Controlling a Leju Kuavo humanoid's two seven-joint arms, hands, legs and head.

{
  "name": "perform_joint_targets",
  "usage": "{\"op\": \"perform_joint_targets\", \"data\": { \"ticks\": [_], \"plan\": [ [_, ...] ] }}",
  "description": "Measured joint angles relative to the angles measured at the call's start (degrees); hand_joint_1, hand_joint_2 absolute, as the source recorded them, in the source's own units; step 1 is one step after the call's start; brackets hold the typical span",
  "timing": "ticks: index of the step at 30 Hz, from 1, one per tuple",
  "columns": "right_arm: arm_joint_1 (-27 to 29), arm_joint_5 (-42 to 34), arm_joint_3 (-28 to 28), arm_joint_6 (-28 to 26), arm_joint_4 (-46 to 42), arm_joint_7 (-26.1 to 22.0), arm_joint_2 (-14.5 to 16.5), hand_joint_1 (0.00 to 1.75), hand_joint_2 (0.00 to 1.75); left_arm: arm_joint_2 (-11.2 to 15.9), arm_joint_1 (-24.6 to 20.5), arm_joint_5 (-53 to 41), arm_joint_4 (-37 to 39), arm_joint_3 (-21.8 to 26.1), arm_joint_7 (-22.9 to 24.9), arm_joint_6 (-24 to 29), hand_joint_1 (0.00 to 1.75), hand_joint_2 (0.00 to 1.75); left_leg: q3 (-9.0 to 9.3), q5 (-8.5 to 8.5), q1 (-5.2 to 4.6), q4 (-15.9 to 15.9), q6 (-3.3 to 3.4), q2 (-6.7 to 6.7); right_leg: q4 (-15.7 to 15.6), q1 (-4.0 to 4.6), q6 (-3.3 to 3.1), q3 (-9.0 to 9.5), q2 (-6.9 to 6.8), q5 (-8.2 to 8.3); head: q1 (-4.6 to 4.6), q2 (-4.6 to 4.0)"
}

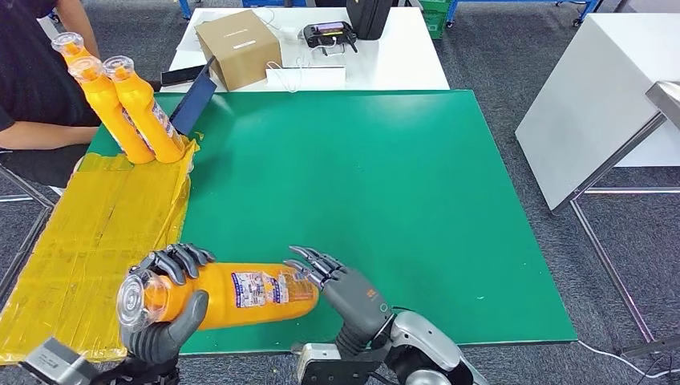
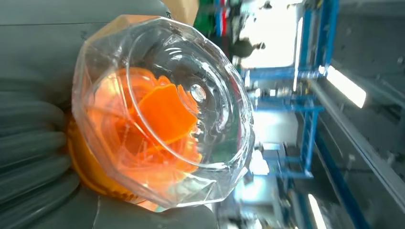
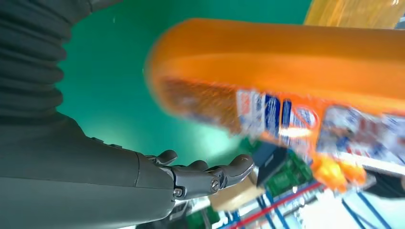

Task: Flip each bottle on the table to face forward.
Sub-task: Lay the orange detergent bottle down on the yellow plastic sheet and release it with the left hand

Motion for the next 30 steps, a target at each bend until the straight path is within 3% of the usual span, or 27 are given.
{"op": "perform_joint_targets", "data": {
  "ticks": [6, 10, 14, 17, 20, 25, 30],
  "plan": [
    [3.84, 5.58, -2.88, -2.33, -5.05, -1.51, -2.15, 0.0, 0.0, -0.87, -0.24, -16.3, 0.13, 3.04, -2.32, 8.35, 1.75, 1.75, -0.01, -0.02, -0.01, 0.0, 0.01, 0.0, -0.01, 0.0, 0.0, -0.03, 0.0, 0.0, 0.0, 0.0],
    [6.73, 6.86, -5.11, -3.44, -8.77, -2.95, -4.25, 0.0, 0.0, -0.69, -1.98, -35.69, 2.1, 5.79, -4.14, 19.17, 1.75, 1.75, -0.01, -0.02, -0.01, 0.0, 0.02, -0.01, -0.02, 0.0, 0.0, -0.02, 0.0, 0.0, 0.0, 0.0],
    [8.5, 6.91, -6.59, -4.06, -11.16, -3.56, -5.85, 0.0, 0.0, -0.16, -3.4, -42.66, 4.49, 7.52, -4.37, 23.84, 1.75, 1.75, 0.02, -0.02, -0.01, 0.0, 0.01, 0.0, -0.02, 0.0, 0.0, -0.03, 0.02, 0.0, 0.0, 0.0],
    [9.34, 4.88, -8.25, -5.14, -12.67, -4.5, -7.44, 0.0, 0.0, 0.95, -5.18, -55.83, 7.5, 7.93, -2.23, 29.76, 1.75, 1.75, 0.02, -0.01, -0.01, 0.0, 0.02, -0.01, -0.02, -0.01, 0.0, -0.01, -0.01, 0.0, 0.0, 0.0],
    [9.81, -0.14, -11.46, -4.98, -14.05, -5.78, -9.54, 0.0, 0.0, 3.42, -8.32, -72.37, 13.31, 7.85, 2.8, 35.09, 1.75, 1.75, 0.04, -0.01, -0.03, 0.0, 0.02, -0.01, -0.02, -0.02, 0.01, 0.01, 0.0, 0.01, -0.01, 0.0],
    [11.16, -3.42, -17.24, -3.28, -15.74, -7.25, -12.06, 0.0, 0.0, 8.79, -13.3, -83.14, 25.7, 4.53, 11.42, 35.45, 1.75, 1.75, 0.06, 0.0, -0.05, 0.01, 0.02, 0.0, -0.02, -0.03, 0.02, 0.02, 0.02, 0.03, 0.0, 0.0],
    [11.47, -3.64, -19.52, -2.05, -16.09, -6.64, -13.32, 0.0, 0.0, 13.64, -16.88, -84.58, 36.1, -1.11, 16.58, 28.07, 1.75, 1.75, 0.04, 0.0, -0.03, 0.01, 0.01, 0.03, -0.01, -0.01, 0.02, 0.0, 0.04, 0.03, -0.01, 0.0]
  ]
}}
